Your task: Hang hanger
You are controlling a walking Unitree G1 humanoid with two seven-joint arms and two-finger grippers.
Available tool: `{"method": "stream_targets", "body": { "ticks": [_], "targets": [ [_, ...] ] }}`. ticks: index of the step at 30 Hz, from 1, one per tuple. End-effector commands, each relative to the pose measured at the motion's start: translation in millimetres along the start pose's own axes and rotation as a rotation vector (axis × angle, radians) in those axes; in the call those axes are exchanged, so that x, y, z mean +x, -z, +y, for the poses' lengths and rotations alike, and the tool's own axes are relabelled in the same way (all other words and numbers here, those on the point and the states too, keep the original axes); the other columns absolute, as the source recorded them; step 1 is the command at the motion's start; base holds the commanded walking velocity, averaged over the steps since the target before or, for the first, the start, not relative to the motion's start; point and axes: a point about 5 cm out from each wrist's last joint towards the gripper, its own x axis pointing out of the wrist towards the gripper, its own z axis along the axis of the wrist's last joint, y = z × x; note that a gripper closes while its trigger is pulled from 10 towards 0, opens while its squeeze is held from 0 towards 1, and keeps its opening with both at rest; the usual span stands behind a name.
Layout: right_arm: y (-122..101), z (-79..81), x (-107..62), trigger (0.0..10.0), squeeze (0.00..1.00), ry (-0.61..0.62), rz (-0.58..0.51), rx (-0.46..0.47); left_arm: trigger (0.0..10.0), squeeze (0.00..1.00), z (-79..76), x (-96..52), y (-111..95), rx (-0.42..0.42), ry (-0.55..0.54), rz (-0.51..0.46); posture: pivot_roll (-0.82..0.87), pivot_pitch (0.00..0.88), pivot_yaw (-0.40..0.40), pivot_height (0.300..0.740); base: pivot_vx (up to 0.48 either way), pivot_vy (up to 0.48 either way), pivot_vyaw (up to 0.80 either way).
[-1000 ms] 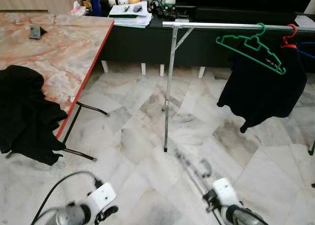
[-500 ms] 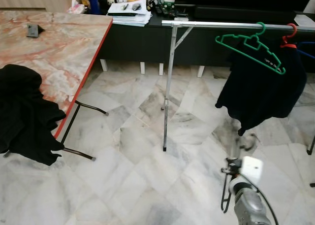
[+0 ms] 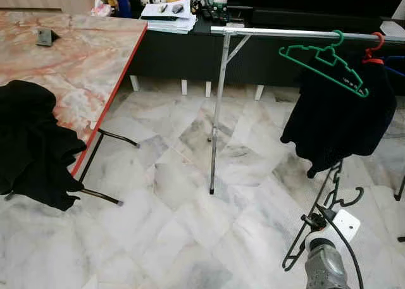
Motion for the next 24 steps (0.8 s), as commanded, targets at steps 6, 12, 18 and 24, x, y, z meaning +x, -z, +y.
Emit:
{"method": "stream_targets", "body": {
  "ticks": [6, 12, 18, 24],
  "targets": [
    [3.7, -4.1, -2.4, 10.0, 0.0, 0.045, 0.001, 0.014, 10.0, 0.0, -1.2, -2.8, 17.4, -0.008, -0.004, 0.057, 0.02, 0.123, -0.051, 0.74, 0.352, 0.0, 0.0],
    [1.4, -4.7, -1.2, 10.0, 0.0, 0.058, -0.002, 0.017, 10.0, 0.0, -2.7, -3.9, 22.9, -0.009, 0.005, 0.072, 0.03, 0.11, -0.05, 0.74, 0.381, 0.0, 0.0],
    [0.4, -3.9, -0.8, 10.0, 0.0, 0.051, -0.006, -0.016, 10.0, 0.0, -3.2, -4.7, 27.0, -0.009, 0.007, 0.087, 0.03, 0.101, -0.052, 0.74, 0.389, 0.0, 0.0],
    [0.0, -3.2, -0.6, 10.0, 0.0, 0.048, -0.006, -0.032, 10.0, 0.0, -5.0, -5.1, 30.6, -0.008, 0.007, 0.108, 0.04, 0.092, -0.053, 0.74, 0.39, 0.0, 0.0]
  ]
}}
